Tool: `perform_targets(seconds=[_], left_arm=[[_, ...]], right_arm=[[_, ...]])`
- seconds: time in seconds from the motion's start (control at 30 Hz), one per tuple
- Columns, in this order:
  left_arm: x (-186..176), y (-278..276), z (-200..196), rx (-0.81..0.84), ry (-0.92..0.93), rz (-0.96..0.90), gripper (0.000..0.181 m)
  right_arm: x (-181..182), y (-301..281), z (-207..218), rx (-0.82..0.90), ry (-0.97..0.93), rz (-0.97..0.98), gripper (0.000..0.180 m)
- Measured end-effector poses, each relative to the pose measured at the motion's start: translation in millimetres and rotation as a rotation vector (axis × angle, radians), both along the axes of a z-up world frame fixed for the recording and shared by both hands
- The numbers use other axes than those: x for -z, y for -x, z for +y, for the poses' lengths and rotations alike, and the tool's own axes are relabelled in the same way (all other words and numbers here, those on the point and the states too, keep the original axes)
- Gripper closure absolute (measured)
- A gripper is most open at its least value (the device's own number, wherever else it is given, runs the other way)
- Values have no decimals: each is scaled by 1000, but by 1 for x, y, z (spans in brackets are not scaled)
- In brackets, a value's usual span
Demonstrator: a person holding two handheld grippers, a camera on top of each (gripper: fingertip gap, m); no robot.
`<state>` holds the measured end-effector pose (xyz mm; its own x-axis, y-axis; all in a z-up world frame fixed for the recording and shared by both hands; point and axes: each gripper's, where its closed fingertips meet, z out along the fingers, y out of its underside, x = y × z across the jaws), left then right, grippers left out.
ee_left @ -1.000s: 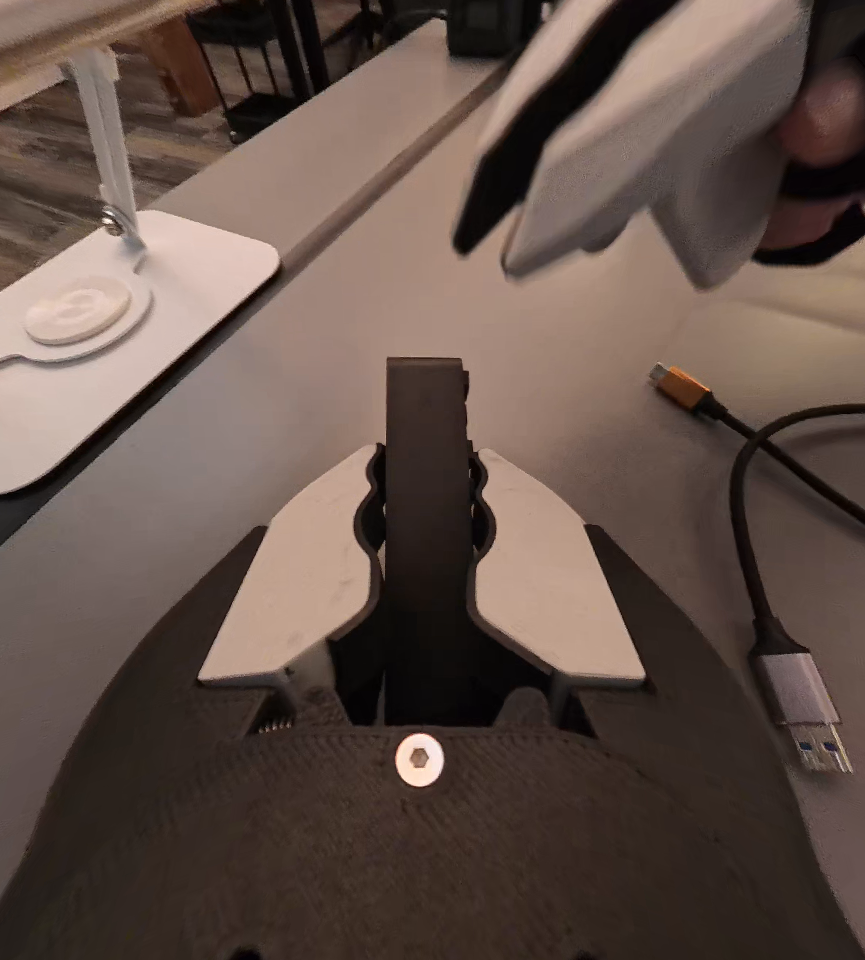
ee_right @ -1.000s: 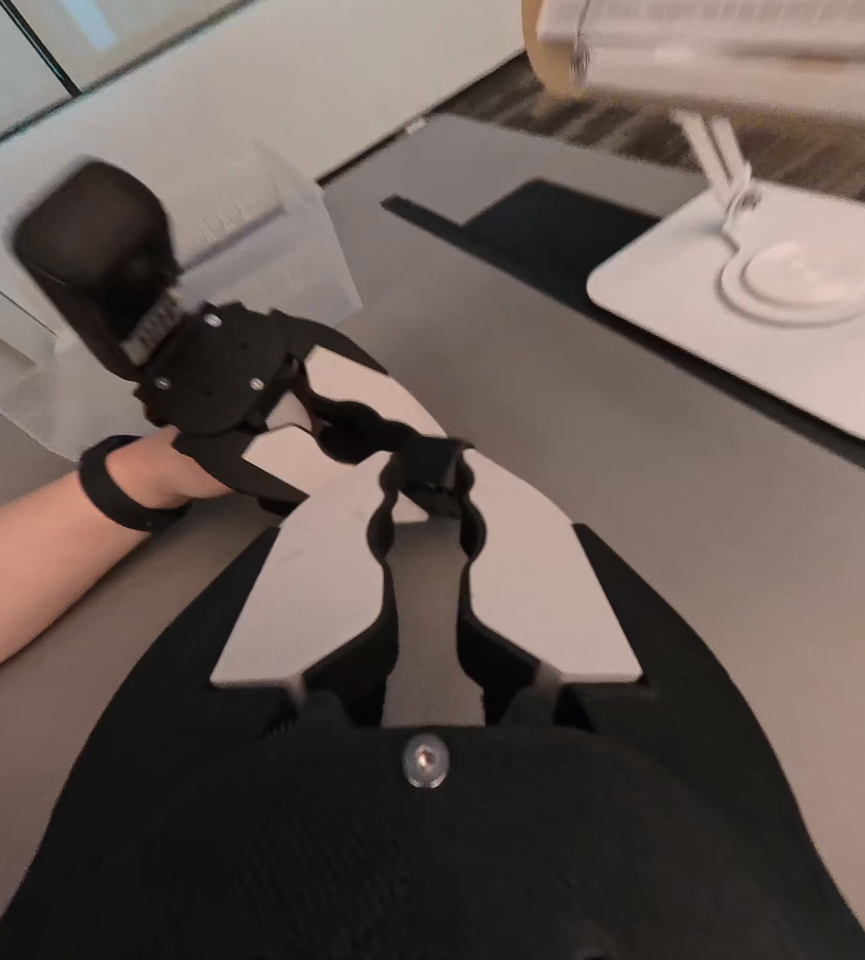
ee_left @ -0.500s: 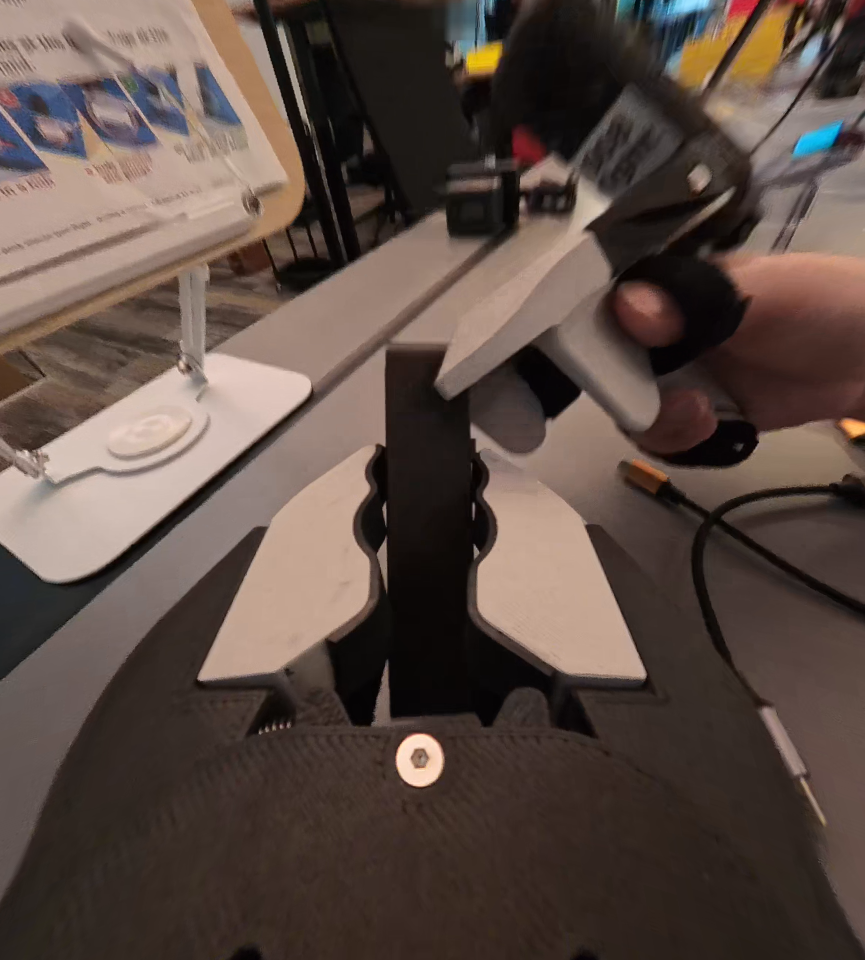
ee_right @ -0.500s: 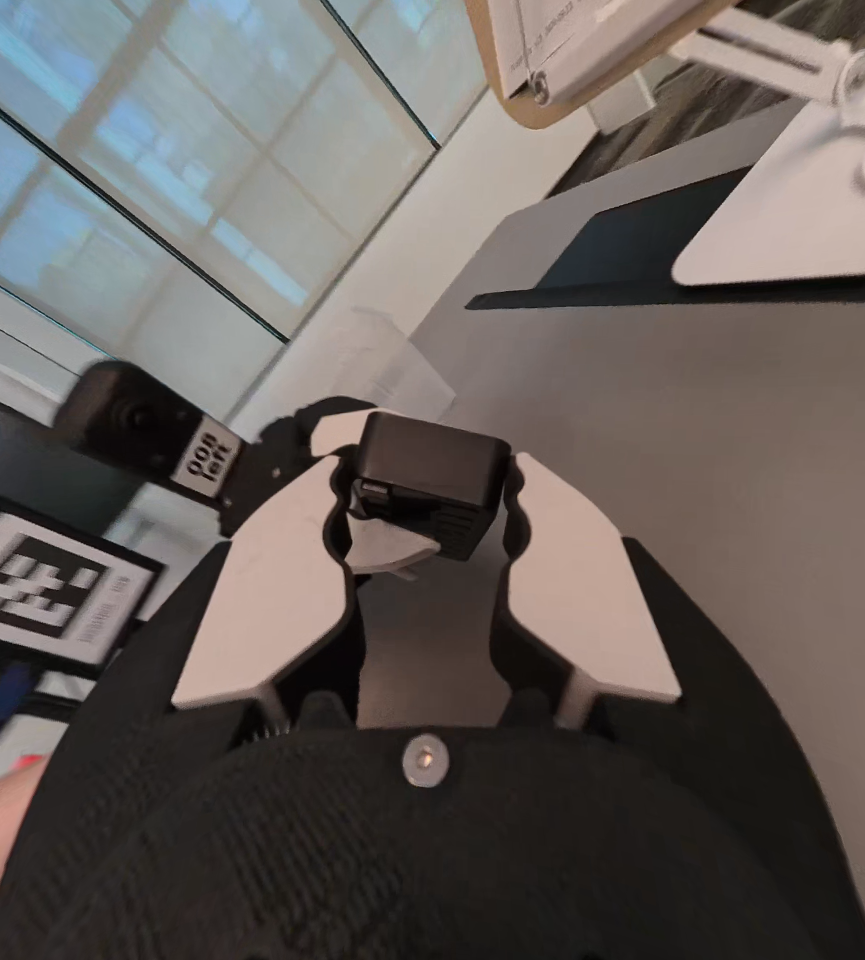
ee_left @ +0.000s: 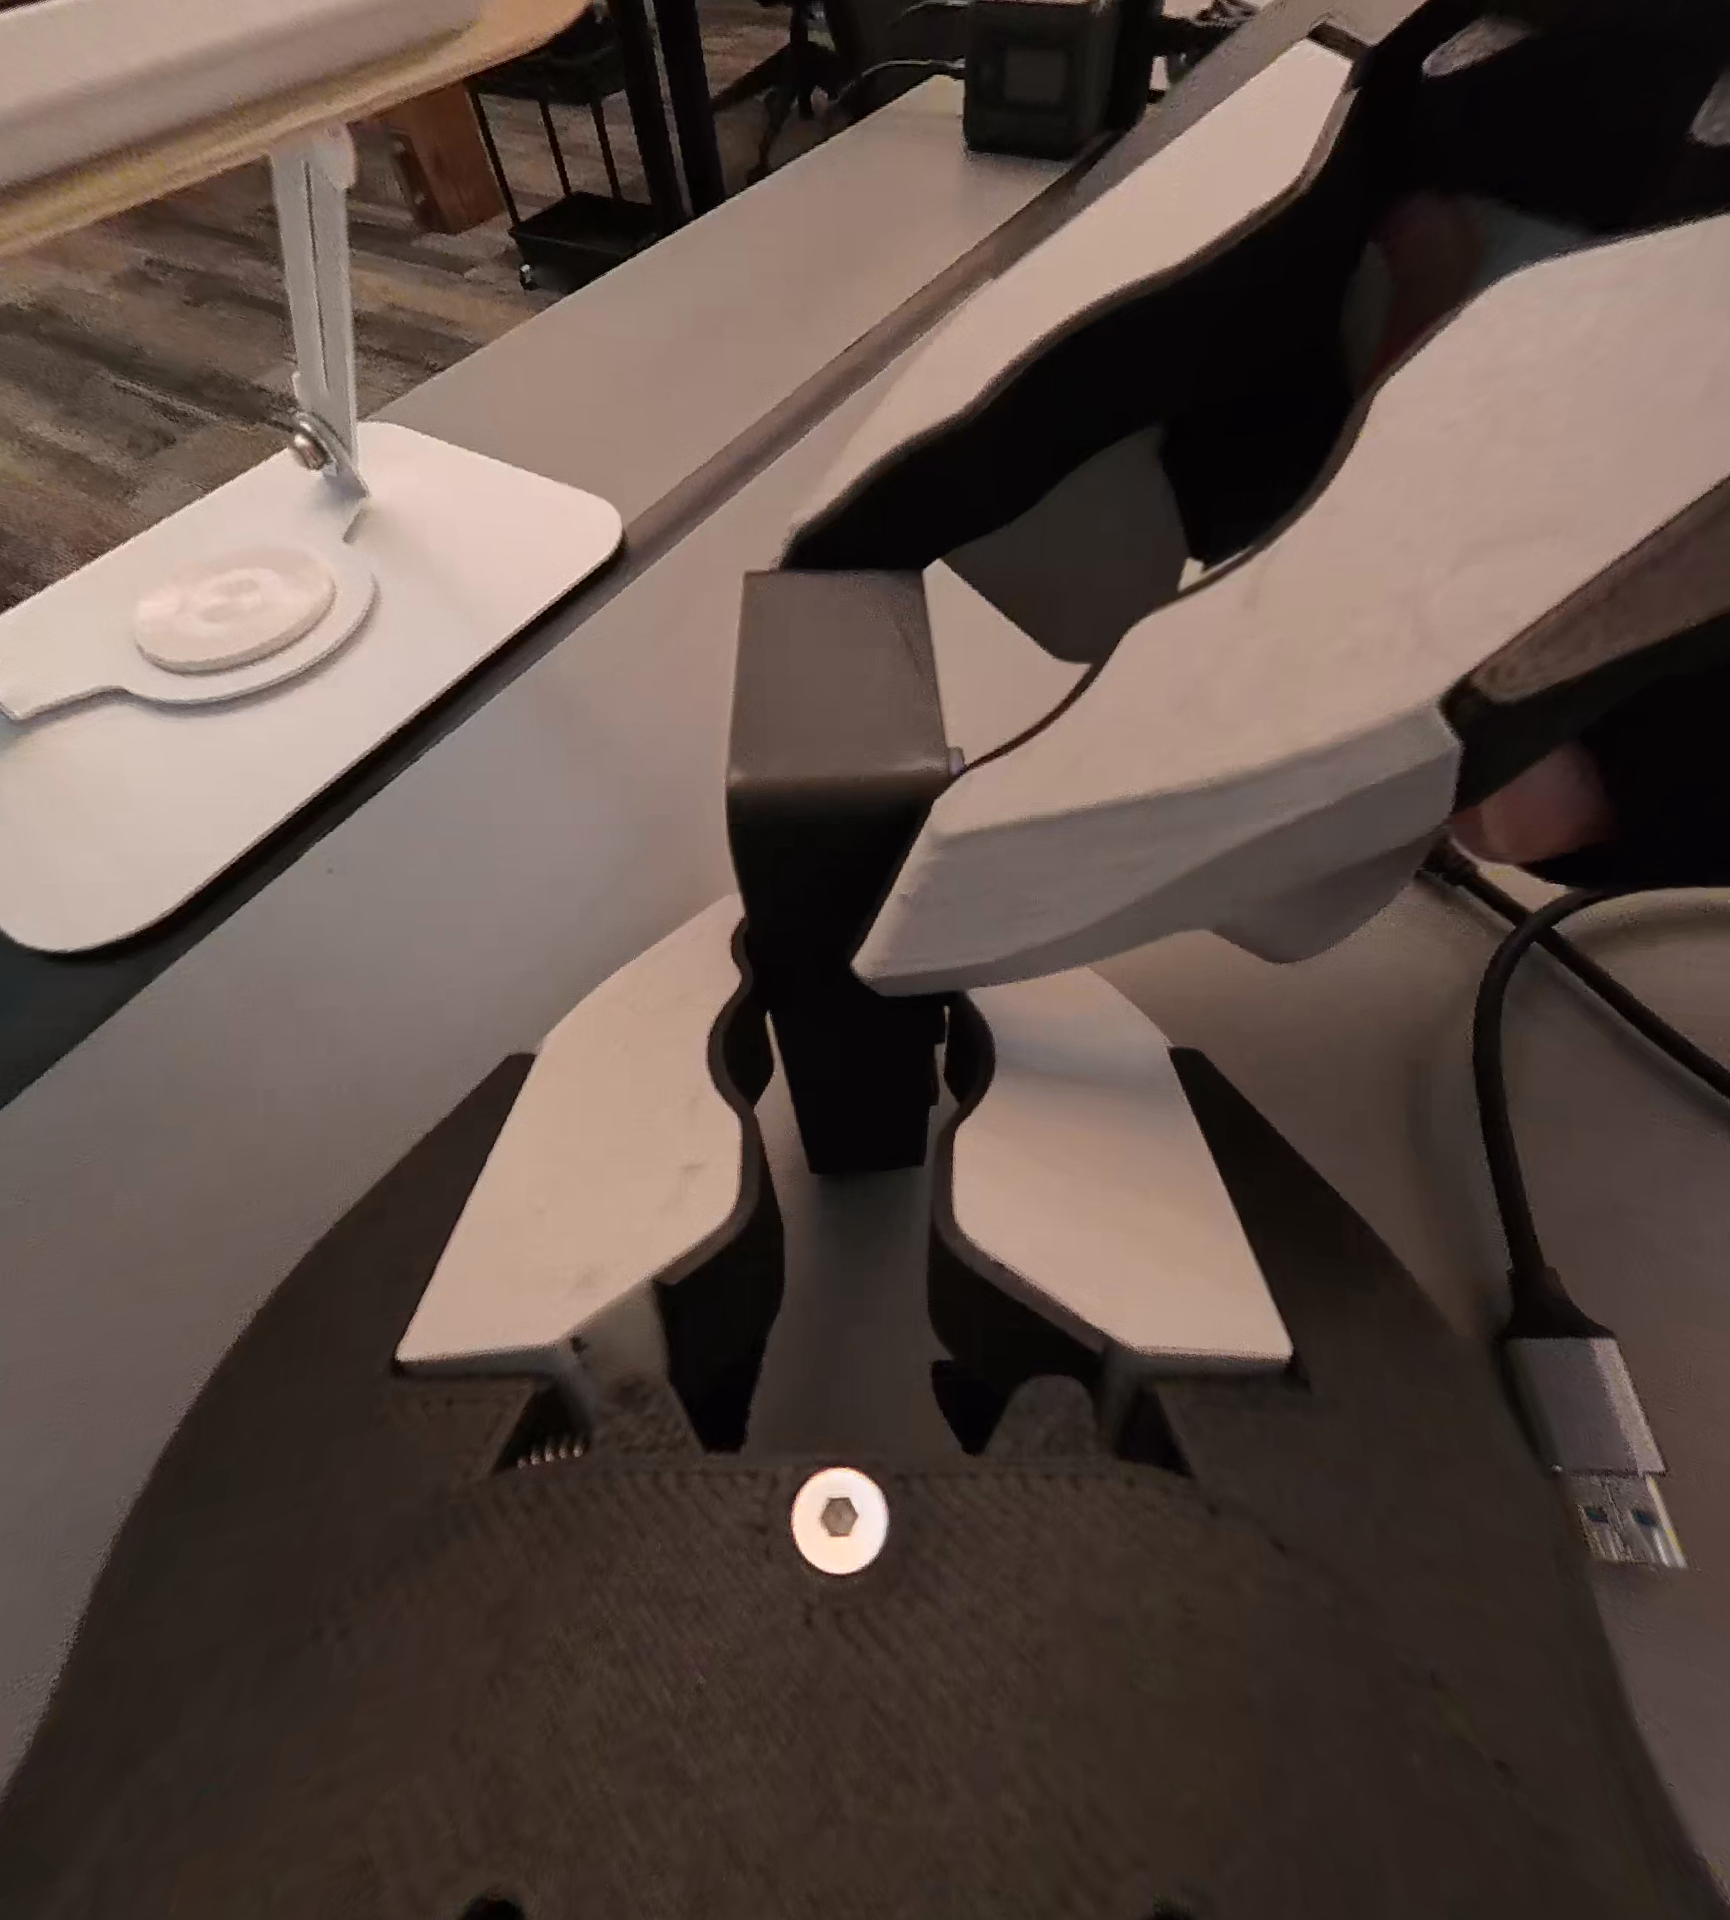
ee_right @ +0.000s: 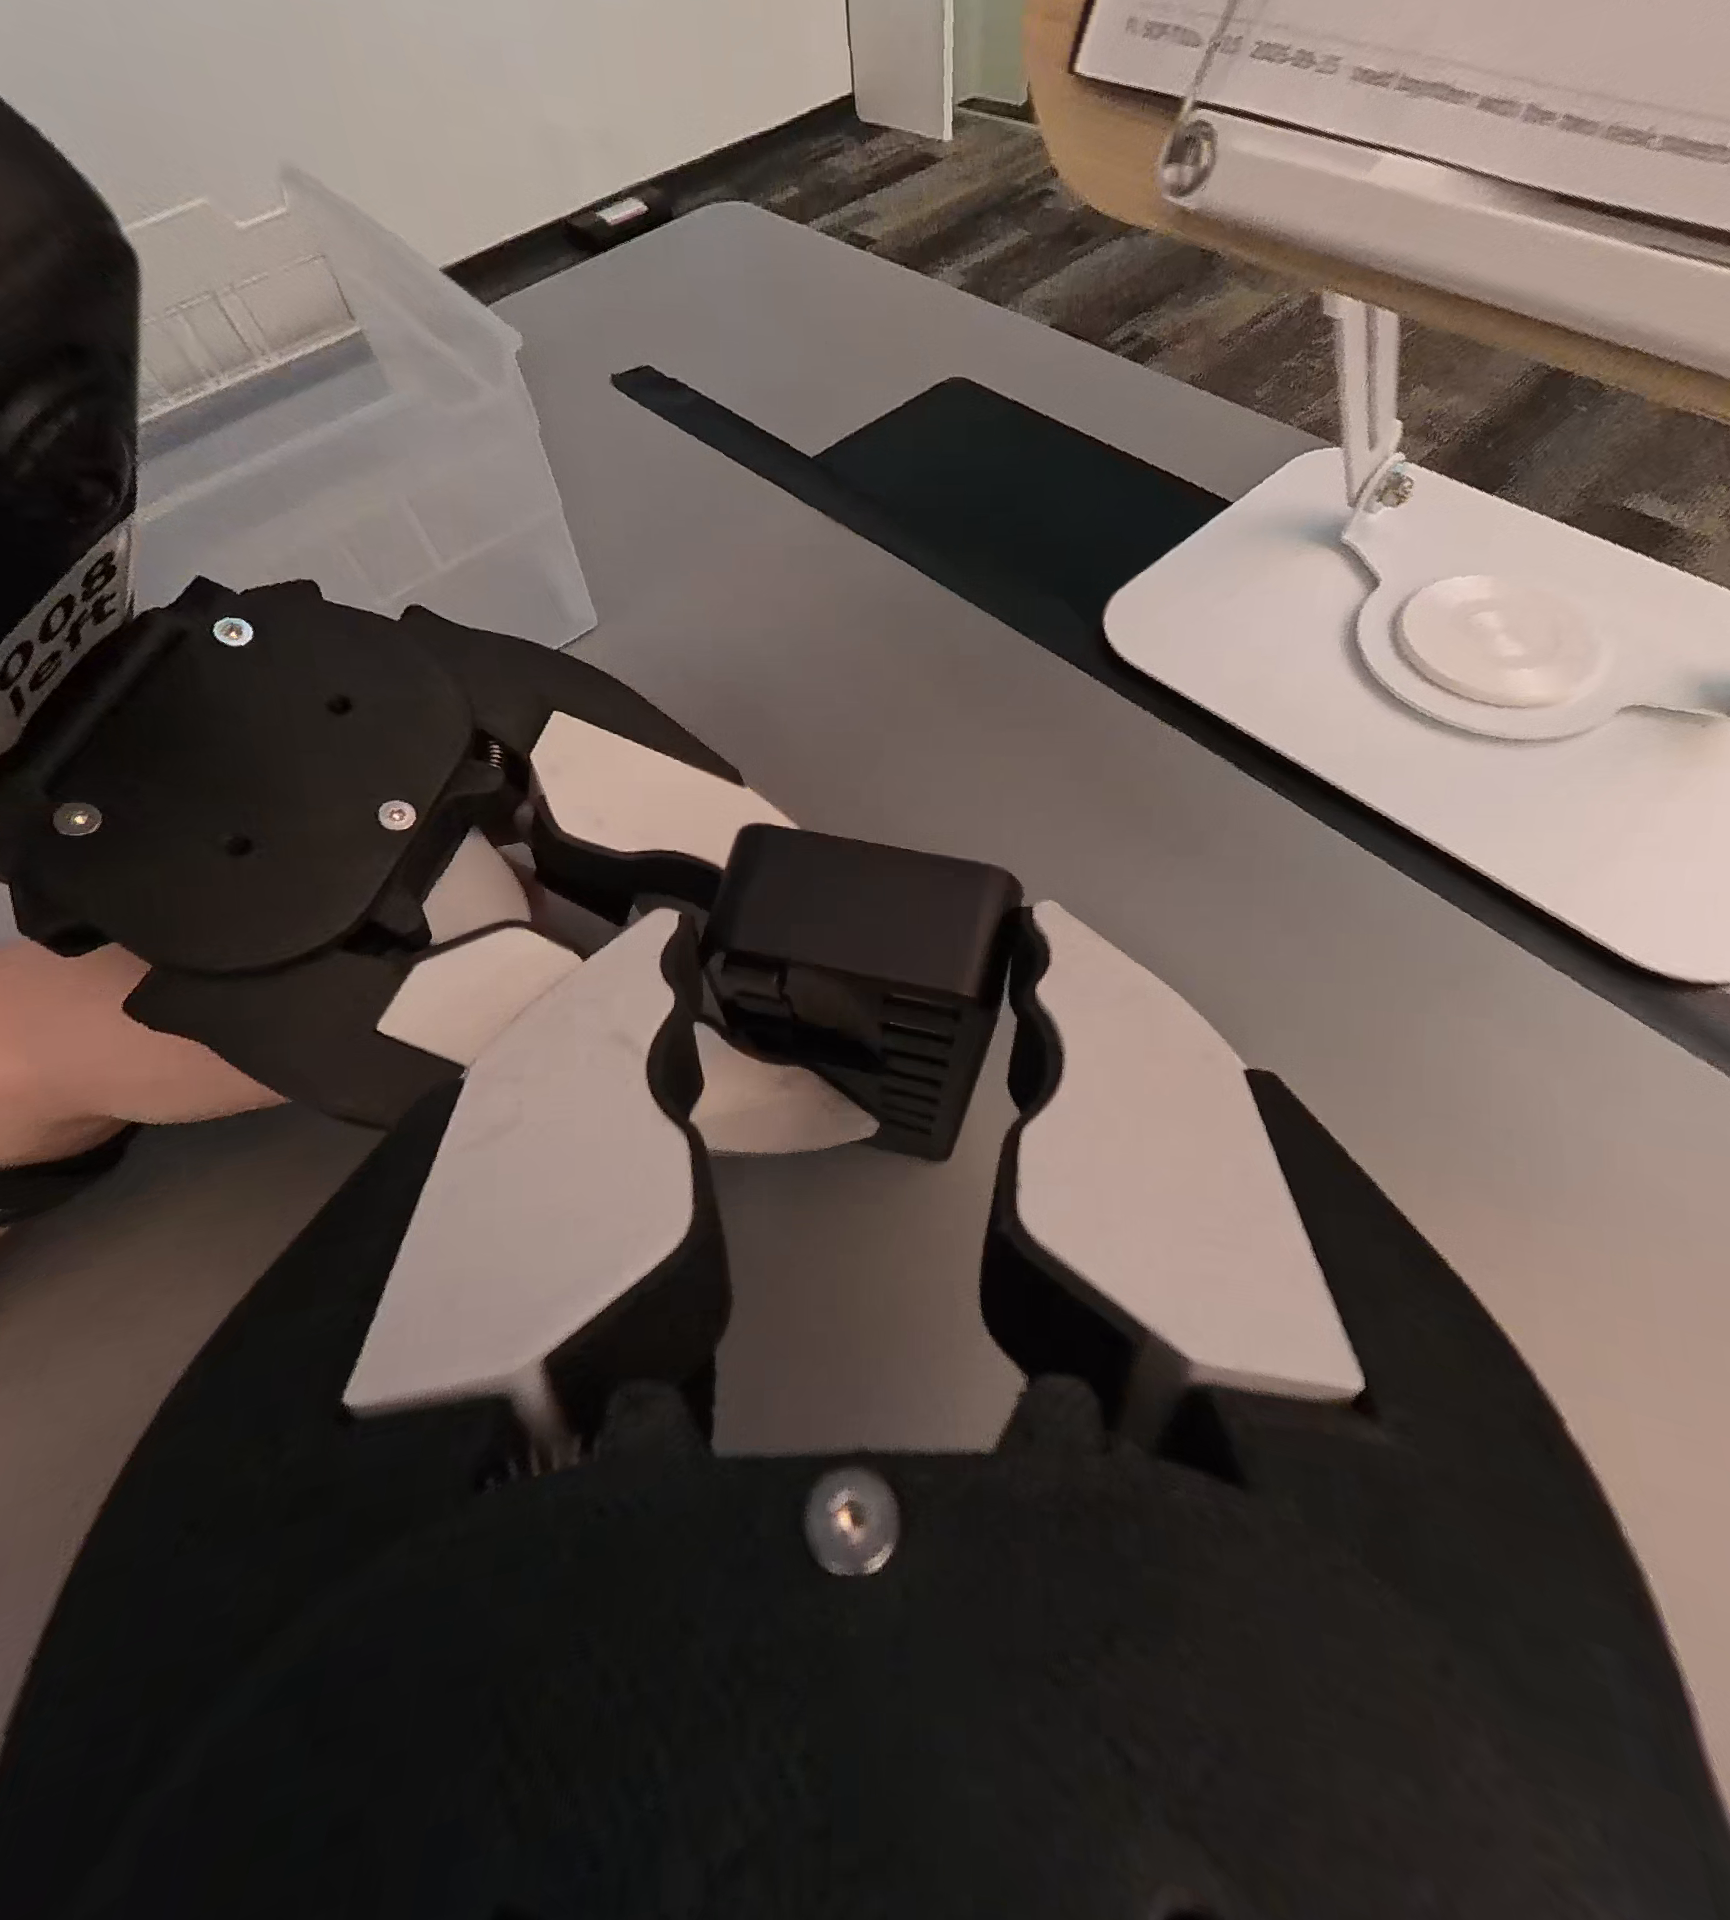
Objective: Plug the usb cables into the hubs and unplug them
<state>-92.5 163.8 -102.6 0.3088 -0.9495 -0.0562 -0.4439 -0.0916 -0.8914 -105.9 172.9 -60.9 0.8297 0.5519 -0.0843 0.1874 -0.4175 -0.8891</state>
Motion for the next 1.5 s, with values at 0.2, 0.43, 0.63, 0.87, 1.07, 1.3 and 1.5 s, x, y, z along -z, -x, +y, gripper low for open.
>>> perform_targets(seconds=[0.2,0.43,0.63,0.87,1.07,1.3,1.5], left_arm=[[2,5,2,10,40,-25,149],[-19,12,4,-13,25,-75,124],[-75,26,2,-71,-84,-118,109],[-166,57,-18,-155,-230,-244,114],[-225,58,-69,-61,-263,-374,115],[-260,57,-113,46,-230,-499,122],[-285,58,-149,81,-315,-534,124]], right_arm=[[1,9,0,-48,12,16,122],[-34,-7,-6,-84,-34,168,119],[-109,-54,-36,-162,-268,231,134],[-19,-31,-130,-718,-44,29,150],[62,-18,-139,-776,172,-199,149],[81,-30,-144,-806,232,-305,177],[-2,-43,-160,-921,12,38,180]])
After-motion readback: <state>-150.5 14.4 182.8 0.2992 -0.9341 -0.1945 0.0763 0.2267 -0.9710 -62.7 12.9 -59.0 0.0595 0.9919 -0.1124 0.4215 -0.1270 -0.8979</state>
